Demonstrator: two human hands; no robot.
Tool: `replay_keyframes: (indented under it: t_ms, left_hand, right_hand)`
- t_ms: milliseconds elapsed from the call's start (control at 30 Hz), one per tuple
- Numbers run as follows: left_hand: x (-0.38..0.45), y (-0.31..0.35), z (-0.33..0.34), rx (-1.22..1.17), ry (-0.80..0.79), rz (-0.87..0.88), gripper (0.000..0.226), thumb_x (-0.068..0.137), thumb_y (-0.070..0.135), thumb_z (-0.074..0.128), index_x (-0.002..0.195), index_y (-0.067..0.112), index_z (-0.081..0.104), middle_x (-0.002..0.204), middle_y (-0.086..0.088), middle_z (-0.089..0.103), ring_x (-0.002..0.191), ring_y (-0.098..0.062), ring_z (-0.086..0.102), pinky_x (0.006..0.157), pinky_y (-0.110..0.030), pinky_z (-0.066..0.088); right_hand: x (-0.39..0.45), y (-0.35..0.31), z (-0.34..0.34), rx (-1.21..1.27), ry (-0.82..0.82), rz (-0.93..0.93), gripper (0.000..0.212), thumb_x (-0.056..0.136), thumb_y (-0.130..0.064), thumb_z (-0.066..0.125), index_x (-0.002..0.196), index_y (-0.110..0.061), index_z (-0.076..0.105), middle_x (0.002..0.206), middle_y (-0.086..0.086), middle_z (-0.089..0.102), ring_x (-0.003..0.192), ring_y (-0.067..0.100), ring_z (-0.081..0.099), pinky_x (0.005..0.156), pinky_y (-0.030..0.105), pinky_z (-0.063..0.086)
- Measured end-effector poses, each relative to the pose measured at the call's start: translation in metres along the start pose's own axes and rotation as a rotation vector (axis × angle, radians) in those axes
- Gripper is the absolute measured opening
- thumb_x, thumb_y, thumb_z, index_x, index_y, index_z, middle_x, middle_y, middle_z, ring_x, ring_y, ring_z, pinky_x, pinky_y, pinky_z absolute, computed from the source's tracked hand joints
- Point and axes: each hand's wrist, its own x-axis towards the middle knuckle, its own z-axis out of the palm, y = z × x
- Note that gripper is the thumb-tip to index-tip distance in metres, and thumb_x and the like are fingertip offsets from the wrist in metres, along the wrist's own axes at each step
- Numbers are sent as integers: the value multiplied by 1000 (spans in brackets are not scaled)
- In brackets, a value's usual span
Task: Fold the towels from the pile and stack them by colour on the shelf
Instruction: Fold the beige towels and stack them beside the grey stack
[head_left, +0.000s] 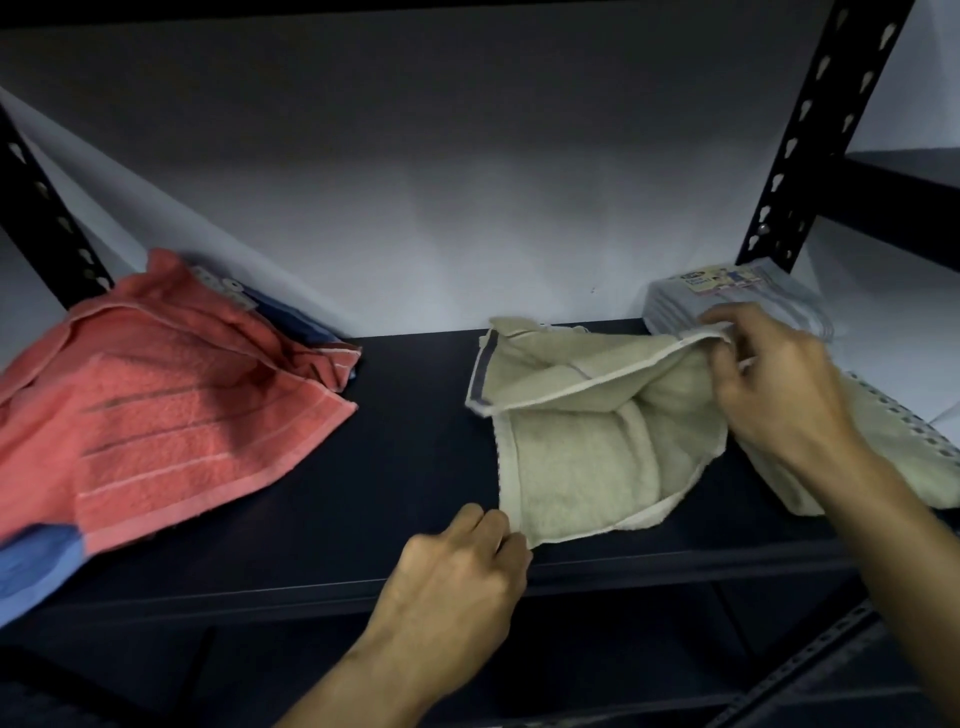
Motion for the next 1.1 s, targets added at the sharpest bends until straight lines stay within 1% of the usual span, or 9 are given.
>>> replay_keyframes:
  t_ms: [67,300,367,467,600,700,867,967,1100]
  left_hand:
    - [0,-1,-1,-9,17,-7,19,70,14,81,66,21,64,66,8,50,57,-7,43,38,-21,19]
    - [-1,-4,1,-72,45,-30,12,83,20,73,74,22,66,81,9,56,69,-7,49,34,-21,33]
    - [0,-9,1,-105,31,-23,9,87,26,69,79,22,70,96,9,60,81,-6,54,39,-16,35]
    - [5,-20,2,-185,2,-3,21,92,39,57,91,25,71,112,11,60,102,-3,57,52,-10,38]
    - [17,-36,3,-230,-60,77,36,90,50,56,116,26,67,130,12,57,124,-5,50,86,-21,53]
    - [25,-43,5,-265,-181,122,48,95,56,45,133,30,59,148,13,46,142,-2,31,115,-31,34]
    - [17,-44,21,-388,-208,86,51,101,57,34,144,33,49,155,16,35,145,8,14,122,-31,20]
    - [15,-42,26,-387,-176,77,50,102,56,32,143,32,50,154,16,36,145,8,16,121,-31,21]
    - [16,-41,27,-382,-154,91,50,103,55,33,142,31,51,153,15,38,145,8,18,120,-33,25]
  right_hand:
    - [-2,13,-5,-105,-22,51,29,89,-1,57,116,-8,63,87,16,68,74,33,62,62,28,36]
    - [-29,29,0,-381,-333,-179,40,61,7,69,97,-11,72,102,12,61,97,37,58,57,49,55]
    - [-39,14,-7,-452,-364,-267,59,46,7,74,103,-9,72,116,20,58,113,42,52,78,57,54]
    - [-48,-15,-8,-413,-373,-382,76,48,1,70,123,-9,61,141,22,44,136,40,35,111,60,28]
    - [-56,-36,24,-125,-587,-575,39,85,-35,56,123,-28,60,126,-10,54,122,14,45,105,38,37]
    - [-56,-24,48,38,-685,-503,33,89,-49,47,109,-33,68,111,-23,56,109,0,46,101,28,37]
    - [-51,-28,49,178,-478,-375,21,96,-38,43,90,-29,61,87,-21,57,85,-3,52,82,19,39]
    - [-41,-36,36,348,-141,-205,12,95,-20,49,96,-18,61,84,-13,57,77,-2,51,73,7,36]
    - [-24,-46,19,236,217,-243,19,83,16,50,93,10,64,81,10,58,79,1,45,81,0,34]
